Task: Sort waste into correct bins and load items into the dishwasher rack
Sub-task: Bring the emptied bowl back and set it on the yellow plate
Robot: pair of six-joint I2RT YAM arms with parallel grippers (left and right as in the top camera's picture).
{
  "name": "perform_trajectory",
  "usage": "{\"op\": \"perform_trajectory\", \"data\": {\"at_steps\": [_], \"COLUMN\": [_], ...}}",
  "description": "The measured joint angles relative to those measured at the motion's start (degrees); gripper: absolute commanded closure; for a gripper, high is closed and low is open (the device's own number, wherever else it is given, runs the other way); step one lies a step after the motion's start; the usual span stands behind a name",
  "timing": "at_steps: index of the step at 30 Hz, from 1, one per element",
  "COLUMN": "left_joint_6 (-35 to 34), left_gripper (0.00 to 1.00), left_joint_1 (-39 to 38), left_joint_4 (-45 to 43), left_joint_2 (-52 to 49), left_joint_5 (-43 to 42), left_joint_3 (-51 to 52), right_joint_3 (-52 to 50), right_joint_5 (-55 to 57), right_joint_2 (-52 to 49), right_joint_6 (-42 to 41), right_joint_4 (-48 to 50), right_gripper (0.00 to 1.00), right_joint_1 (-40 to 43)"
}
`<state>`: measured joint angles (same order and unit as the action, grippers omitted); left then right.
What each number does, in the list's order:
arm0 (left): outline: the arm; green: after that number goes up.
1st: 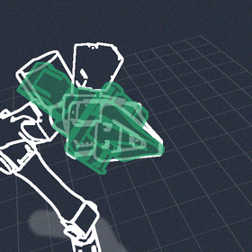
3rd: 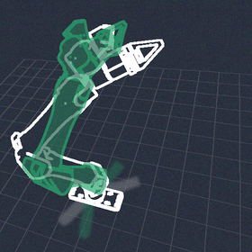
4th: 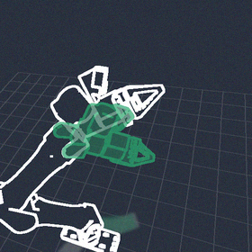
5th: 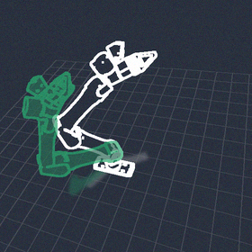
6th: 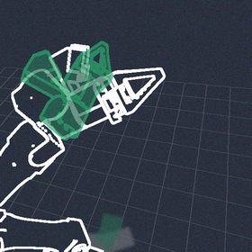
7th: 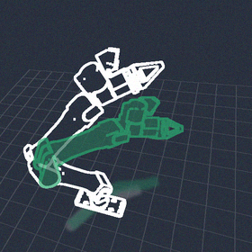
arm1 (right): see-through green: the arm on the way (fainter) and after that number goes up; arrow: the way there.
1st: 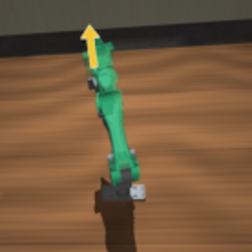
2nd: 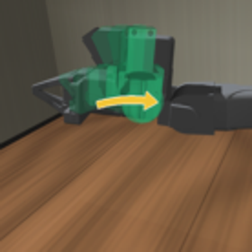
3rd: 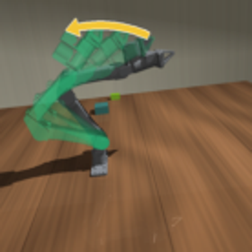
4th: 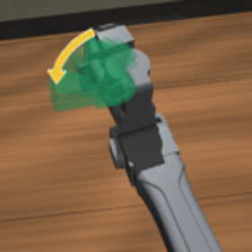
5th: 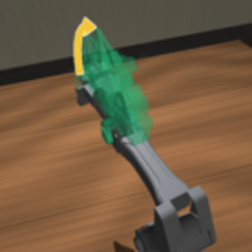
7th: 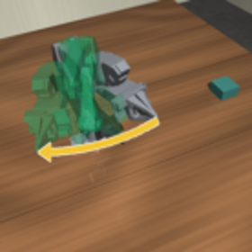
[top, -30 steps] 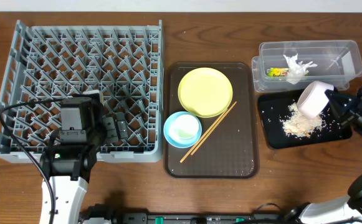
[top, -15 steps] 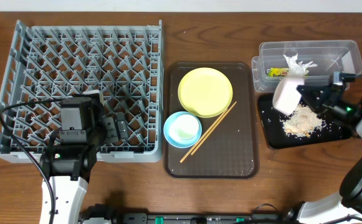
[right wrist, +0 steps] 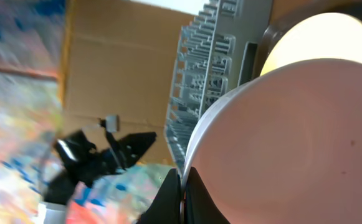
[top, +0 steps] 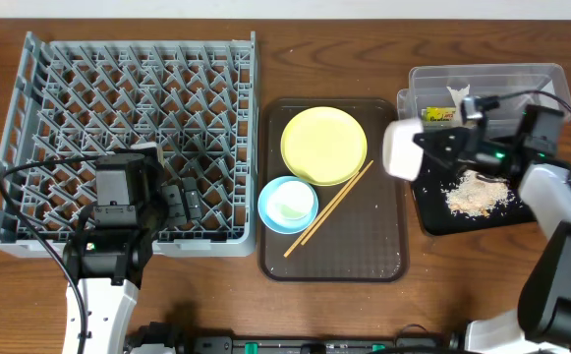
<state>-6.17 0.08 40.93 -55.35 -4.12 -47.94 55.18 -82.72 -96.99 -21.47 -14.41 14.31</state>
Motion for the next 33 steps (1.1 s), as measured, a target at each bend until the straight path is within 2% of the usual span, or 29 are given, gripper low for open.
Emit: {"op": "perform_trajectory", "data": {"at_steps": [9, 13, 22, 28, 33], "left_joint_6": [0.0, 0.0, 0.0, 0.0, 0.0], "left_gripper": [0.03, 0.03, 0.03, 0.03, 0.03], "left_joint_1": [0.0, 0.0, 0.0, 0.0, 0.0], "left_joint_4": [-0.3, -0.3, -0.3, -0.3, -0.3], "left_joint_2": [0.0, 0.0, 0.0, 0.0, 0.0], "left_joint_5": [0.0, 0.0, 0.0, 0.0, 0.0], "left_joint_3": [0.0, 0.0, 0.0, 0.0, 0.0], "right_joint_3": [0.0, 0.0, 0.0, 0.0, 0.0], "right_joint_5": [14.9, 25.2, 52.9, 66.2, 71.4], "right_joint_2": [2.4, 2.4, 2.4, 2.3, 0.3], "right_joint_6": [-1.3, -0.1, 9.6, 14.1, 15.4], "right_joint_4": [14.2, 14.7, 12.9, 12.8, 12.6], "right_gripper": [0.99, 0.99, 0.99, 0.98, 0.82], "right_joint_1": [-14.1, -20.9, -36.1, -42.9, -44.6]}}
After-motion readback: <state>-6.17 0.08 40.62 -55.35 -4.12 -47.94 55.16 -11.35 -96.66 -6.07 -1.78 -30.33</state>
